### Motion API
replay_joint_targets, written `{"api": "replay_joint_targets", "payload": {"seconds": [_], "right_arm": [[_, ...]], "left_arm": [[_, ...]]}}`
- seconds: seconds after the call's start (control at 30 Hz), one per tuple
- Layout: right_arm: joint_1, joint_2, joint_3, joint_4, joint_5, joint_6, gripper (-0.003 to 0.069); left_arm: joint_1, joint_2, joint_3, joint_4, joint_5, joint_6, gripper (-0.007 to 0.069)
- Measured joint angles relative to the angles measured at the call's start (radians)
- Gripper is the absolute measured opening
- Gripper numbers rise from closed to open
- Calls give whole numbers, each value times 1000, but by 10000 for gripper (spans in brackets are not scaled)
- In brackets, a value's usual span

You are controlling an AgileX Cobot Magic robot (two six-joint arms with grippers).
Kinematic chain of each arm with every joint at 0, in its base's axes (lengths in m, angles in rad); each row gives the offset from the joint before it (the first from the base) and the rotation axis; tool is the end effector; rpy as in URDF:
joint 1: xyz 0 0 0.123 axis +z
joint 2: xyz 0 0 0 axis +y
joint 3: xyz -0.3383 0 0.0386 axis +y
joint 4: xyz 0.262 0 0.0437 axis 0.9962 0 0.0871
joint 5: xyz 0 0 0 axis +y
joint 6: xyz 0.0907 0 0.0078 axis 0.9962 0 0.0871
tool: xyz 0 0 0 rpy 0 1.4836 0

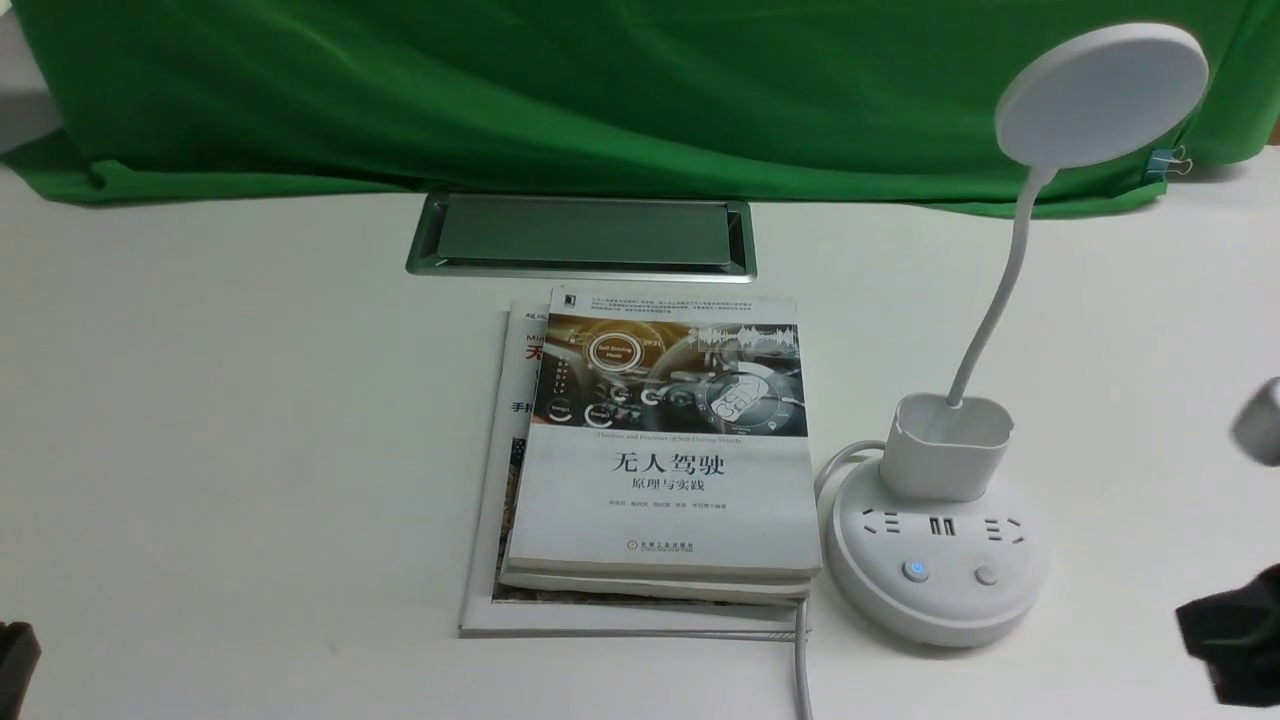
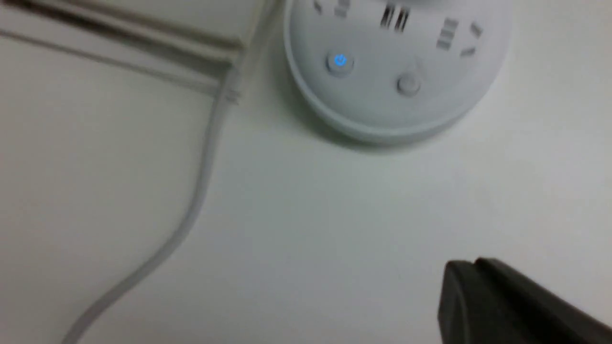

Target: Turn off the desk lamp on the white desktop by hand.

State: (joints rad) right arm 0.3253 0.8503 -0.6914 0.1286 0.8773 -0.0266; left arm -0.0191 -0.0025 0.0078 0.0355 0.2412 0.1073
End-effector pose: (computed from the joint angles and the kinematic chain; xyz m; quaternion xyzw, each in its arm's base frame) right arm 0.1150 0.0483 0.3309 -0.1427 0.9396 0.1044 0.2930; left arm 0.0137 0.0005 0.1885 0.0584 0.7588 0.0430 0.6472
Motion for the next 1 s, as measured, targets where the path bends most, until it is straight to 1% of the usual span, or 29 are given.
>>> {"api": "replay_joint_targets", "payload": {"seconds": [0.13, 0.23, 0.37, 0.4, 0.43, 0.47, 0.5, 0.53, 0.67, 0.73, 0.83, 1.0], "right_arm": [[0, -79, 0, 0, -29, 3, 39], [0, -139, 1, -37, -46, -12, 43], [-3, -235, 46, -47, -109, -32, 46], [-12, -268, 76, -48, -147, -48, 45], [-30, -312, 123, -48, -222, -68, 42], [-34, -320, 132, -48, -233, -72, 42], [-73, -388, 226, -49, -340, -95, 42], [-97, -434, 284, -50, -409, -103, 42], [-169, -604, 491, -52, -597, -119, 42], [-184, -703, 590, -52, -639, -123, 42], [-188, -784, 676, -52, -654, -125, 41], [-189, -847, 698, -52, -644, -125, 41]], "left_arm": [[0, 0, 0, 0, 0, 0, 20], [0, 0, 0, 0, 0, 0, 20], [0, 0, 0, 0, 0, 0, 20], [0, 0, 0, 0, 0, 0, 20], [0, 0, 0, 0, 0, 0, 20], [0, 0, 0, 0, 0, 0, 20], [0, 0, 0, 0, 0, 0, 20], [0, 0, 0, 0, 0, 0, 20], [0, 0, 0, 0, 0, 0, 20], [0, 0, 0, 0, 0, 0, 20], [0, 0, 0, 0, 0, 0, 20], [0, 0, 0, 0, -1, 0, 20]]}}
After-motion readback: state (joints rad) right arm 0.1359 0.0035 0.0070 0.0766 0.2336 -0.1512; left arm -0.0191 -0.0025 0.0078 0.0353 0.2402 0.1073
